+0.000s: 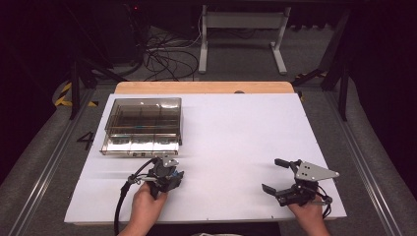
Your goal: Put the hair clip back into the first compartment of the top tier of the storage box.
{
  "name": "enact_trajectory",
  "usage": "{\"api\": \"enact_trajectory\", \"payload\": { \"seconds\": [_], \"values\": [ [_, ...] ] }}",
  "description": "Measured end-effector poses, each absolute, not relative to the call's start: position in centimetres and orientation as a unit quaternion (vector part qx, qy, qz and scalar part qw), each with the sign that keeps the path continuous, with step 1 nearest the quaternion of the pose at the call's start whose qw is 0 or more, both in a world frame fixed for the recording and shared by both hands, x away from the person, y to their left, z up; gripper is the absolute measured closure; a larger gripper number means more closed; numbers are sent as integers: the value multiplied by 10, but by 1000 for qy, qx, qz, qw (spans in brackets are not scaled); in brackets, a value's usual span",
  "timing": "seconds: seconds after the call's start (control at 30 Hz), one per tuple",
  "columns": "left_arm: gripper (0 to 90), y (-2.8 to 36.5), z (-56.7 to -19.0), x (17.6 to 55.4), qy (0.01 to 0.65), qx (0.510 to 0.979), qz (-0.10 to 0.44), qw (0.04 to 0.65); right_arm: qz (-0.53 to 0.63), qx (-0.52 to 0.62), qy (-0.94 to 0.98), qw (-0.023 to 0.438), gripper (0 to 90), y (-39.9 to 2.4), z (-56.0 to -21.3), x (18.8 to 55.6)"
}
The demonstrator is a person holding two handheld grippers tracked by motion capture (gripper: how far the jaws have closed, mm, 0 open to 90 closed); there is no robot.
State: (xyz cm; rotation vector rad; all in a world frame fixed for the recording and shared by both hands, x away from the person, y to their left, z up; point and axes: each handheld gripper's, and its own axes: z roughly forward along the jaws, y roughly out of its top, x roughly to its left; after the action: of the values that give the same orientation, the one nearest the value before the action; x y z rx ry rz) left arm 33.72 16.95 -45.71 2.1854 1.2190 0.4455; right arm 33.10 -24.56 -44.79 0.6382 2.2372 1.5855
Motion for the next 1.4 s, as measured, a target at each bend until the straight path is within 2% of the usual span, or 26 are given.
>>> {"api": "enact_trajectory", "payload": {
  "seconds": [0.7, 1.4],
  "values": [
    [713, 168, -450, 332, 443, 824, 175, 306, 556, 224, 785, 158, 34, -245, -449, 332],
    [713, 183, -417, 317, 432, 796, 210, 369, 554, 224, 786, 159, 34, -245, -449, 332]
  ]
}}
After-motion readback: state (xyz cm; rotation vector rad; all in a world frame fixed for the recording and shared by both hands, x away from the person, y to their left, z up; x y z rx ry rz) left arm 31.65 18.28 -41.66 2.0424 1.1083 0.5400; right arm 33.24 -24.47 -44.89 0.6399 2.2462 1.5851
